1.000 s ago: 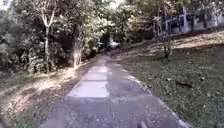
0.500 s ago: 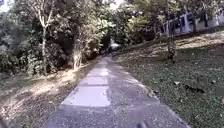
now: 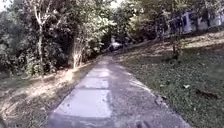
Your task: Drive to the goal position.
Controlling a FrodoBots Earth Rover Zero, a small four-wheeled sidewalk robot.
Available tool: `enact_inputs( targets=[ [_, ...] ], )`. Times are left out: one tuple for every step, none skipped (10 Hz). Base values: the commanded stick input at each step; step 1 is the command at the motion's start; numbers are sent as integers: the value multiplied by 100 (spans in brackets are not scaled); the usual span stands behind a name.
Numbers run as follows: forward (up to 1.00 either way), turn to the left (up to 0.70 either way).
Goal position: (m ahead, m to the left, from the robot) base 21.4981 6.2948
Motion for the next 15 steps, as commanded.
enact_inputs(
  targets=[
    [50, 0],
    [50, 0],
    [50, -17],
    [50, -50],
    [50, -50],
    [50, -49],
    [50, -10],
    [50, 0],
    [50, 0],
    [50, 0],
    [50, 0],
    [50, 0],
    [50, 0],
    [50, 0],
    [50, 0]
  ],
)
